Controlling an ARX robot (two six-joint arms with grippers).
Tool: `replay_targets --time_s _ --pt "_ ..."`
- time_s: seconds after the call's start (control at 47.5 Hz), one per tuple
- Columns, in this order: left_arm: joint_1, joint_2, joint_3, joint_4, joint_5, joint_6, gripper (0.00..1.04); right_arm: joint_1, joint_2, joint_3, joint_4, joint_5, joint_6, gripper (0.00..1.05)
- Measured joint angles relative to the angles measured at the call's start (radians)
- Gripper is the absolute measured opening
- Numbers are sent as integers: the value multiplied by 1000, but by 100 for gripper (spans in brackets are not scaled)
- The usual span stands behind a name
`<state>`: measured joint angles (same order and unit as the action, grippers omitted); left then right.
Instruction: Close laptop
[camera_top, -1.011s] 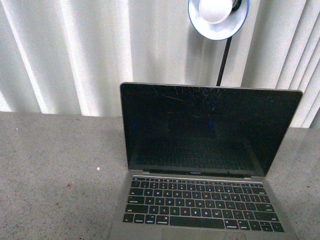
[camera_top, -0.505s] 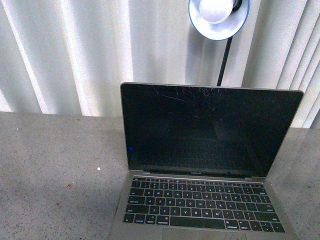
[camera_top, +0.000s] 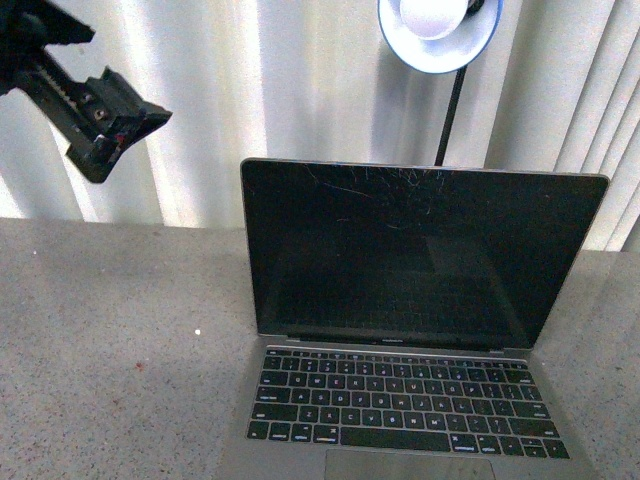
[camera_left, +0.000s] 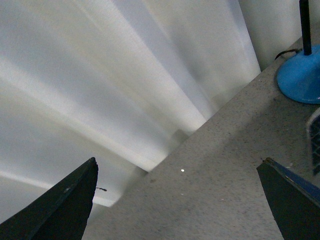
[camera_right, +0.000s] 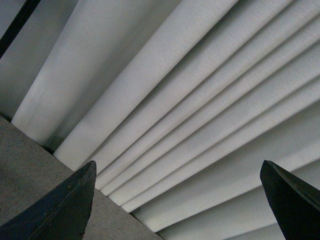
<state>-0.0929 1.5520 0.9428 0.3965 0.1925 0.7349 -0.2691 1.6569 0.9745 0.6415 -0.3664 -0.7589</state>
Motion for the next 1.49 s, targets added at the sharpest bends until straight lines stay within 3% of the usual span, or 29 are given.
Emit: replay_targets --time_s 0.105,0.232,0.4,0.695,1.053,1.179,1.495 --pt "-20 71 168 -167 8 165 98 5 61 116 -122 -71 -131 97" --pt "-47 156 364 -404 -78 333 98 10 114 227 -255 -133 -245 97" --pt "-90 269 609 -673 -167 406 98 21 153 351 -433 -227 -352 97" --pt "-145 386 852 -843 -225 418 98 47 236 459 -607 -263 -496 97" --pt "-179 462 913 -865 -247 416 98 102 285 535 -722 -262 -586 97" --pt "-187 470 913 -851 -245 416 95 111 299 536 -745 -265 -603 78" --pt "-193 474 912 -857 -237 423 45 115 315 573 -857 -272 -639 30"
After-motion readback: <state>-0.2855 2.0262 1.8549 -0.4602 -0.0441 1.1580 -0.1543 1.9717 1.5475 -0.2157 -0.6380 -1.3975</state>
